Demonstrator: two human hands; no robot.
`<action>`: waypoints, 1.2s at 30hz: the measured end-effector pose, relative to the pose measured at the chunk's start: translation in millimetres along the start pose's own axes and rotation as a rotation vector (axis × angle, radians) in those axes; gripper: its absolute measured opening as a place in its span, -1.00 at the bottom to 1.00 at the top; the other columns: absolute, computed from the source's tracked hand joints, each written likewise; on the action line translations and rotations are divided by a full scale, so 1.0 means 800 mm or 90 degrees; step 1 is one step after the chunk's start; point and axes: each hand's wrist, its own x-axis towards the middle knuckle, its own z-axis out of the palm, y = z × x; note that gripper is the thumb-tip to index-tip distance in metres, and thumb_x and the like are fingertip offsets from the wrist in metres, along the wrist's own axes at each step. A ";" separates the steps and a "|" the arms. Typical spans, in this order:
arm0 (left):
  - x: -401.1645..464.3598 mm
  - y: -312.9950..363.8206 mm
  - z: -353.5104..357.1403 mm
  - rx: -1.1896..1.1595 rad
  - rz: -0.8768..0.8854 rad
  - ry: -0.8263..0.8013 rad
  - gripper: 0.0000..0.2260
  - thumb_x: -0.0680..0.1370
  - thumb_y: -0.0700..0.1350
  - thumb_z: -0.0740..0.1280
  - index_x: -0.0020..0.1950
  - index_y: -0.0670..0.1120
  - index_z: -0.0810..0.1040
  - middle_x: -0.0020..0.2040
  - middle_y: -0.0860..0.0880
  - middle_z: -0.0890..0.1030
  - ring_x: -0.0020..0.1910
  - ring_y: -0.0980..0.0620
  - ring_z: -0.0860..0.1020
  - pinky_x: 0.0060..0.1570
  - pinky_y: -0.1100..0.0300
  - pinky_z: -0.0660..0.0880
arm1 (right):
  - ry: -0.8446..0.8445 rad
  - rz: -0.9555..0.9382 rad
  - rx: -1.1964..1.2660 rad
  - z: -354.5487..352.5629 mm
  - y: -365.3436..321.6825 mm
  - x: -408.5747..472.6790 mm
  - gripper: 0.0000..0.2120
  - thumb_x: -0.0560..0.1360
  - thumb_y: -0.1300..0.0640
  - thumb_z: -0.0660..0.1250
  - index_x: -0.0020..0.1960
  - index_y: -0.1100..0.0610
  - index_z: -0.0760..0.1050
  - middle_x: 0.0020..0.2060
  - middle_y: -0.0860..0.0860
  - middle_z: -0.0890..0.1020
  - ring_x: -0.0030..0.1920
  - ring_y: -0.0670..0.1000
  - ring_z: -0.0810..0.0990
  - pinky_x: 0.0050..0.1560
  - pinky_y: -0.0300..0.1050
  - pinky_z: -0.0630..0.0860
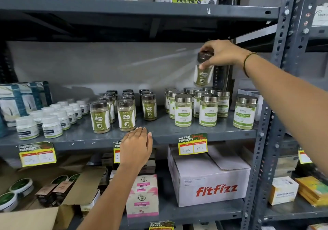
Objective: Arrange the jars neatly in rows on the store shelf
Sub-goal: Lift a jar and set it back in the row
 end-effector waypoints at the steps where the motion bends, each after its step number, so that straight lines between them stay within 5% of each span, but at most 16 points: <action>1: 0.000 0.000 0.000 0.000 0.001 0.000 -0.61 0.60 0.03 0.10 0.15 -0.17 0.61 0.11 -0.14 0.66 0.14 -0.09 0.59 0.21 0.01 0.45 | -0.016 -0.012 0.043 0.009 -0.013 0.000 -0.43 0.33 0.04 0.56 0.30 0.03 0.49 0.20 0.01 0.57 0.13 0.02 0.51 0.15 -0.11 0.42; 6: 0.001 -0.002 0.002 -0.003 -0.003 -0.004 -0.62 0.61 0.03 0.10 0.20 -0.16 0.59 0.16 -0.13 0.64 0.19 -0.07 0.56 0.26 0.03 0.41 | -0.137 -0.066 0.188 0.075 -0.068 -0.004 -0.48 0.36 0.07 0.54 0.28 0.03 0.51 0.07 -0.08 0.57 0.08 -0.04 0.53 -0.07 -0.29 0.41; 12: 0.002 -0.002 0.004 -0.006 0.005 0.010 -0.61 0.61 0.02 0.10 0.19 -0.16 0.59 0.15 -0.13 0.64 0.18 -0.07 0.56 0.23 0.04 0.43 | -0.275 -0.080 0.180 0.156 -0.097 0.002 -0.43 0.40 0.07 0.51 0.37 0.08 0.45 0.23 0.02 0.56 0.17 0.02 0.54 0.14 -0.15 0.48; 22: 0.003 -0.005 0.008 -0.005 0.007 0.033 -0.59 0.61 0.05 0.07 0.16 -0.14 0.61 0.13 -0.11 0.65 0.15 -0.04 0.58 0.20 0.05 0.46 | -0.332 -0.093 0.146 0.205 -0.104 0.019 -0.40 0.41 0.10 0.51 0.41 0.09 0.43 0.37 0.04 0.49 0.34 0.06 0.45 0.38 0.02 0.36; 36: 0.004 -0.007 0.006 0.004 0.011 0.005 -0.54 0.62 0.07 0.00 0.25 -0.15 0.55 0.22 -0.11 0.61 0.24 -0.03 0.52 0.29 0.06 0.38 | -0.351 -0.045 0.186 0.206 -0.103 0.007 -0.33 0.43 0.12 0.49 0.48 0.05 0.32 0.41 0.07 0.42 0.33 0.08 0.44 0.28 -0.01 0.45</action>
